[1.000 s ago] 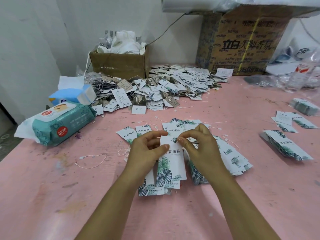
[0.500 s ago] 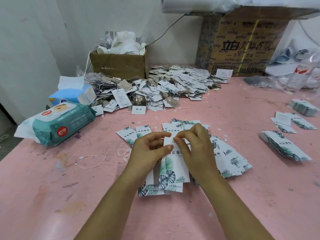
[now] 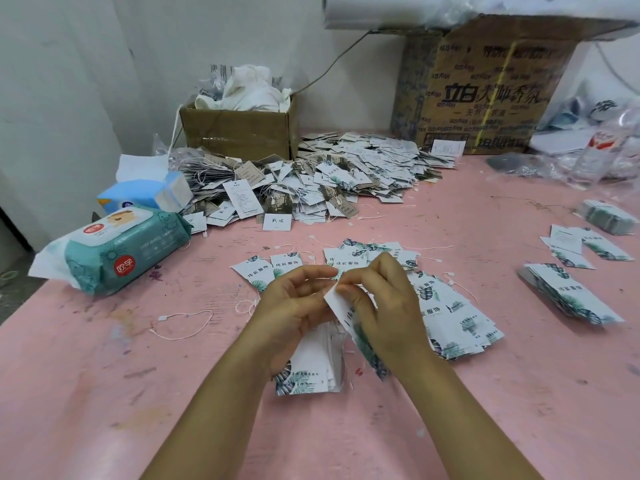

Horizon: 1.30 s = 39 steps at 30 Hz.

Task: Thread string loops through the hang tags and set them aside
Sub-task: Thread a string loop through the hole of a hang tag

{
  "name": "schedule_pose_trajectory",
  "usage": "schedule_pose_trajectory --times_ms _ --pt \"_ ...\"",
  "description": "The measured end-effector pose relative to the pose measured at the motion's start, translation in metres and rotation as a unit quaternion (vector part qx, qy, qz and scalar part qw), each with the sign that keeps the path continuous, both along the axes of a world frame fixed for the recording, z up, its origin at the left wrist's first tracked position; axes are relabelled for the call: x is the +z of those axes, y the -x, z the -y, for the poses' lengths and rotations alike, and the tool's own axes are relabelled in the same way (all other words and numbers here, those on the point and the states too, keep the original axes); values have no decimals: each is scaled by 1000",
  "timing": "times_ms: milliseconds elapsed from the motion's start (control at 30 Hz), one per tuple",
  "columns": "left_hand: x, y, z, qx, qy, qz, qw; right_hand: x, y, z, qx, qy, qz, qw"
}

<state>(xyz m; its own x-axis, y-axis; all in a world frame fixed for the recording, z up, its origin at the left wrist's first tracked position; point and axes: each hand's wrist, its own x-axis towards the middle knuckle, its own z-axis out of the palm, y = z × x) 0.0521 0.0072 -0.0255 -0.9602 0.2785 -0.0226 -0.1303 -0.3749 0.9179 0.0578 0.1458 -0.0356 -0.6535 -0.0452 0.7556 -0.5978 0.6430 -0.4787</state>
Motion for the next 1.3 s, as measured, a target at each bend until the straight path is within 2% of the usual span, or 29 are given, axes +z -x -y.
schedule_pose_trajectory --times_ms 167,567,767,833,967,1033,1167,1300 --pt "-1 -2 0 -29 -4 -5 1000 0 0 -2 15 4 5 1000" --pt "3 -2 2 -61 -26 62 996 0 0 -1 32 5 6 999" --pt "3 -2 2 -67 -33 63 995 1 -2 -1 59 -14 20 998" --pt "4 -3 0 -52 -18 56 997 1 -1 -2 72 -29 45 996" --pt "1 -3 -4 50 113 -4 992 1 0 -4 75 -58 71 993" --pt "0 -2 -6 89 140 -29 986 0 0 -5 76 -68 80 992" --pt "1 1 -4 140 107 -59 983 -2 -1 -4 94 -69 108 987" --pt "2 2 -1 140 71 -84 984 -4 2 -4 87 -14 132 987"
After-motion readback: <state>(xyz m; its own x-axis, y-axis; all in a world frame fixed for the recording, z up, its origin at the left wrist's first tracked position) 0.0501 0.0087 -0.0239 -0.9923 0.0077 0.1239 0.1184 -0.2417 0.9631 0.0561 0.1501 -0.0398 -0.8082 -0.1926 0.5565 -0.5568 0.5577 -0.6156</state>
